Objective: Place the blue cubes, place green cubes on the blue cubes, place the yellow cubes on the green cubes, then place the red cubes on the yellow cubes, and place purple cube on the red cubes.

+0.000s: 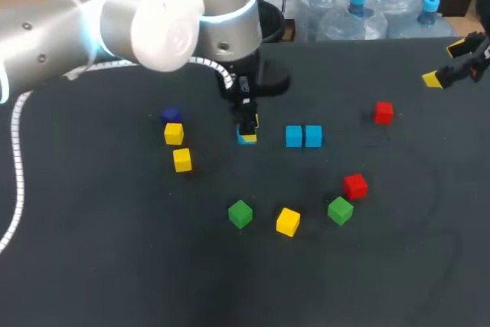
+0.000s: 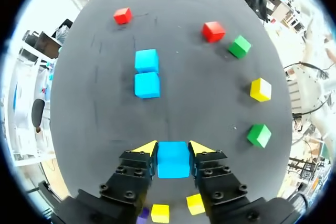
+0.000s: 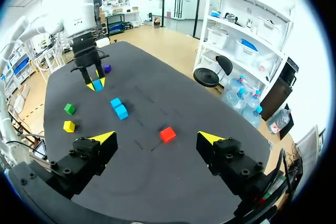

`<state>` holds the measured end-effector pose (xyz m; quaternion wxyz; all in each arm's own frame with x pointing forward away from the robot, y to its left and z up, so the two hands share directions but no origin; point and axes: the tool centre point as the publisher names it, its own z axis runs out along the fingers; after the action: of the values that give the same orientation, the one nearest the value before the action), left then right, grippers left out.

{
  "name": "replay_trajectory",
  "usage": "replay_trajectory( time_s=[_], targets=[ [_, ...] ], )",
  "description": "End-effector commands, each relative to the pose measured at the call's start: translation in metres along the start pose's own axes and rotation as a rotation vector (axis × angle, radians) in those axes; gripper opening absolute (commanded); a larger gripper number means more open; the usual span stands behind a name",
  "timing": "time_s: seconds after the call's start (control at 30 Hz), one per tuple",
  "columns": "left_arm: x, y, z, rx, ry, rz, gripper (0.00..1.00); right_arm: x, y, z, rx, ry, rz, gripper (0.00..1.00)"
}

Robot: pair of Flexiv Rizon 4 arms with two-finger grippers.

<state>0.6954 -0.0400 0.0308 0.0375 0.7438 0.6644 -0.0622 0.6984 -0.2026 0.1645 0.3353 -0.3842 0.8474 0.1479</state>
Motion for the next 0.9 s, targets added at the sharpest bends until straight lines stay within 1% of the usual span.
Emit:
replay_trajectory(
  time_s=[0.03, 0.2, 0.47, 0.57, 0.7, 0.9],
  targets=[
    [-0.008, 0.017, 0.012, 0.091, 0.02, -0.015, 0.0, 0.0, 0.0, 0.0, 0.0, -0.001, 0.0, 1.0],
    [-0.016, 0.023, 0.017, 0.099, 0.028, -0.014, 0.0, 0.0, 0.0, 0.0, 0.0, -0.001, 0.0, 1.0],
    [-0.03, 0.033, 0.023, 0.09, 0.046, 0.031, 0.0, 0.0, 0.0, 0.0, 0.0, -0.001, 0.0, 1.0],
    [-0.034, 0.034, 0.027, 0.105, 0.039, 0.033, 0.0, 0.0, 0.0, 0.0, 0.0, -0.001, 0.0, 1.0],
    [-0.037, 0.033, 0.03, 0.109, 0.049, 0.036, 0.0, 0.0, 0.0, 0.0, 0.0, -0.001, 0.0, 1.0],
    [-0.044, 0.038, 0.035, 0.107, 0.045, 0.031, 0.0, 0.0, 0.0, 0.0, 0.0, -0.001, 0.0, 1.0]
  ],
)
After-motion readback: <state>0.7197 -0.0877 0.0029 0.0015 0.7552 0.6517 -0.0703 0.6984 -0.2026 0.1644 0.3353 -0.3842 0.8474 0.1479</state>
